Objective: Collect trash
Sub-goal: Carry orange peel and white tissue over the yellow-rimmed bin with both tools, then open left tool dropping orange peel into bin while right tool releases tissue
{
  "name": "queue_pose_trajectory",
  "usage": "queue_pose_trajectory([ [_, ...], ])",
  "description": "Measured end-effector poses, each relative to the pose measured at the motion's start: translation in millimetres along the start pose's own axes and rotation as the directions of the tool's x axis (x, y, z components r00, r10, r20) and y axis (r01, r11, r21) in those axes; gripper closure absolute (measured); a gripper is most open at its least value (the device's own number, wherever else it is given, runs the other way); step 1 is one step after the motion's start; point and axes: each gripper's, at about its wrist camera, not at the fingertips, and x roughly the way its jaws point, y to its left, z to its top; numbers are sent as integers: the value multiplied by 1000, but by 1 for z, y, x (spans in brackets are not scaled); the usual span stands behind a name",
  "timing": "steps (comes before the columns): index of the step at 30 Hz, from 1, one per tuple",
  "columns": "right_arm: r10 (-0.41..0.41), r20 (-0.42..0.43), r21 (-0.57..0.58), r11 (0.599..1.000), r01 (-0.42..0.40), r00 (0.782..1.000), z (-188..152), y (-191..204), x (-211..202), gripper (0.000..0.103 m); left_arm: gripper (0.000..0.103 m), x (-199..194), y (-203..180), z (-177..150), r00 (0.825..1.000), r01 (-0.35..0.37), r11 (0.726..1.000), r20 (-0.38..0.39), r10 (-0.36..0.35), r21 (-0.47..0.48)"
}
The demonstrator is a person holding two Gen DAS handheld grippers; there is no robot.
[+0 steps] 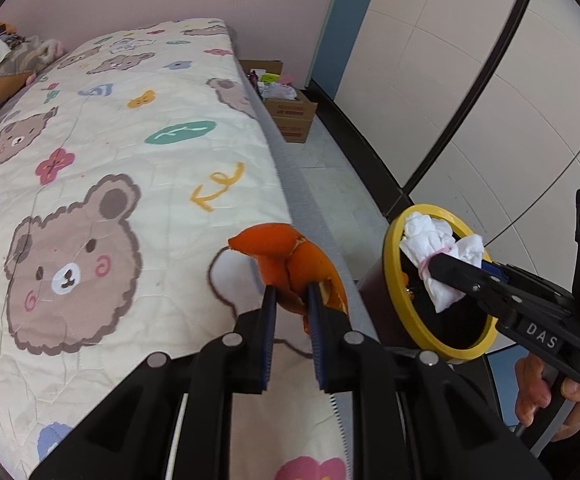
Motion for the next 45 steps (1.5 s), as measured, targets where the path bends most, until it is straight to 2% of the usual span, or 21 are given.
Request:
queue_pose_trajectory([
  [15, -86, 60, 92, 993, 80, 994, 3, -69, -39, 77, 88, 21, -77, 16, 997, 72, 992, -21, -70, 105],
  [21, -113, 68, 130, 986, 103, 991, 4, -94, -48, 77, 88, 34, -100, 19, 995, 96, 988, -45, -91, 117],
  [33, -164, 50, 205, 967, 150, 985, 2, -145, -53, 77, 88, 72, -136, 18, 989, 119, 984, -105, -106, 133],
  [45, -219, -4, 242, 946, 213, 976, -5, -190, -36, 77, 88, 113, -166, 12, 980, 128, 980, -174, -101, 151],
])
